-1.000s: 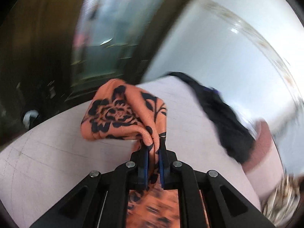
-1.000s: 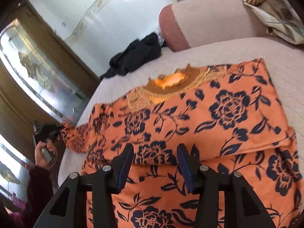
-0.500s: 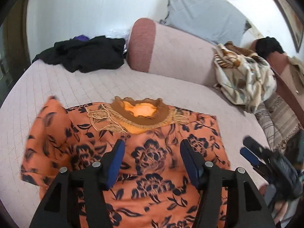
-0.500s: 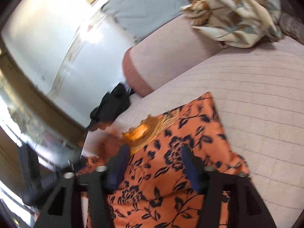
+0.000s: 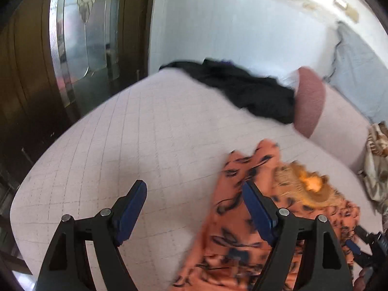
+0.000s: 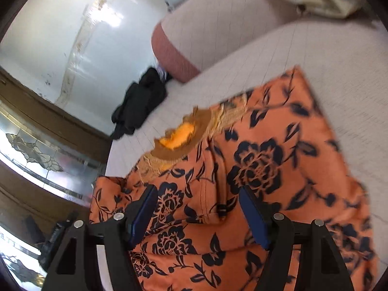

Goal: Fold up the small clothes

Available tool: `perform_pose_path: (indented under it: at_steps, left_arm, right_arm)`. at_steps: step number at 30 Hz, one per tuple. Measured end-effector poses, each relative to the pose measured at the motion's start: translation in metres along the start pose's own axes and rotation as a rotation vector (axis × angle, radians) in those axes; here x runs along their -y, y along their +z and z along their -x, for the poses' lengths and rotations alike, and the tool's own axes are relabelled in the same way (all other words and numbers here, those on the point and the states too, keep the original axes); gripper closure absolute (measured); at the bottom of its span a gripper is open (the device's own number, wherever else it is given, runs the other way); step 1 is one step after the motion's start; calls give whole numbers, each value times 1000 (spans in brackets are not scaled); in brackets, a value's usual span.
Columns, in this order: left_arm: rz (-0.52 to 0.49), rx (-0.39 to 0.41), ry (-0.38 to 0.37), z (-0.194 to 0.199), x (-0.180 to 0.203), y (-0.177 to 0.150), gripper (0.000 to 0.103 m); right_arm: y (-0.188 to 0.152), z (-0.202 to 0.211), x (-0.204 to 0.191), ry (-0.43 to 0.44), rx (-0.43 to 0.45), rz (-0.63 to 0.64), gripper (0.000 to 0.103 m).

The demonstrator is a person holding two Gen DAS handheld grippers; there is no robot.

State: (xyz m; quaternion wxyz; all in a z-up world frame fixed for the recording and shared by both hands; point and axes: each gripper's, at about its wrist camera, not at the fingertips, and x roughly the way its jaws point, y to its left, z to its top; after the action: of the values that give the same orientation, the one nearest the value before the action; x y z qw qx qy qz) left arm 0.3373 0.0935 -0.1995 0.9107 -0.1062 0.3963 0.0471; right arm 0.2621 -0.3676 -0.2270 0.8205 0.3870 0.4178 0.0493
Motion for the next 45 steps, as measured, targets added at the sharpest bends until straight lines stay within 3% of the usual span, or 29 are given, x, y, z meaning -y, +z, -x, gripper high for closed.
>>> perform_pose_path:
  at_steps: [4, 5, 7, 8, 9, 11, 13, 17, 21, 23, 25, 27, 30, 34, 36, 42, 45]
  left_arm:
    - [-18, -60, 29, -21, 1, -5, 22]
    - [-29, -65, 39, -24, 3, -6, 22]
    - [-40, -70, 54, -29, 6, -6, 22]
    - [-44, -71, 56, -31, 8, -5, 22]
    - [-47, -72, 57, -32, 9, -4, 22]
    - [-58, -74, 56, -35, 14, -6, 22]
    - [-61, -74, 53, -32, 14, -7, 22]
    - [-68, -74, 53, -33, 17, -10, 21]
    - [-105, -80, 60, -36, 28, -14, 22]
    - [-131, -84, 66, -39, 37, -18, 21]
    - [-172, -95, 78, -45, 49, -22, 22]
    - [-220, -93, 126, -49, 60, -26, 22]
    - [-294, -80, 182, -55, 73, -34, 22]
    - [-340, -87, 198, -59, 84, -41, 22]
    - [-360, -75, 206, -57, 89, -43, 22]
    - [-339, 0, 147, -37, 92, -33, 22]
    - [-320, 53, 135, -25, 90, -27, 21]
  right_arm:
    - [9, -36, 2, -52, -31, 10, 32]
    - [9, -47, 5, -54, -62, -3, 37]
    - [7, -52, 3, -48, -39, 16, 43]
    - [7, -54, -3, -40, -48, 45, 65]
    - [6, -57, -9, -28, -76, 79, 79]
    - [0, -54, -21, -46, -69, 147, 90]
    - [-3, -42, -35, -72, -22, 214, 91]
    - [15, 15, -47, -93, 156, 249, 93]
    - [37, 63, -18, -200, 254, 190, 93]
    - [45, 64, 10, -232, 195, 122, 93]
    - [51, 43, 50, -239, -1, -11, 89]
    - [49, 27, 78, -284, -110, -104, 88]
    - [57, 37, 81, -309, -74, -98, 84]
    - [66, 64, 62, -426, 100, 8, 82]
    - [65, 67, 53, -388, 143, 40, 81]
    - [46, 34, 13, -243, 15, 178, 81]
    - [26, 4, 7, -280, -86, 234, 81]
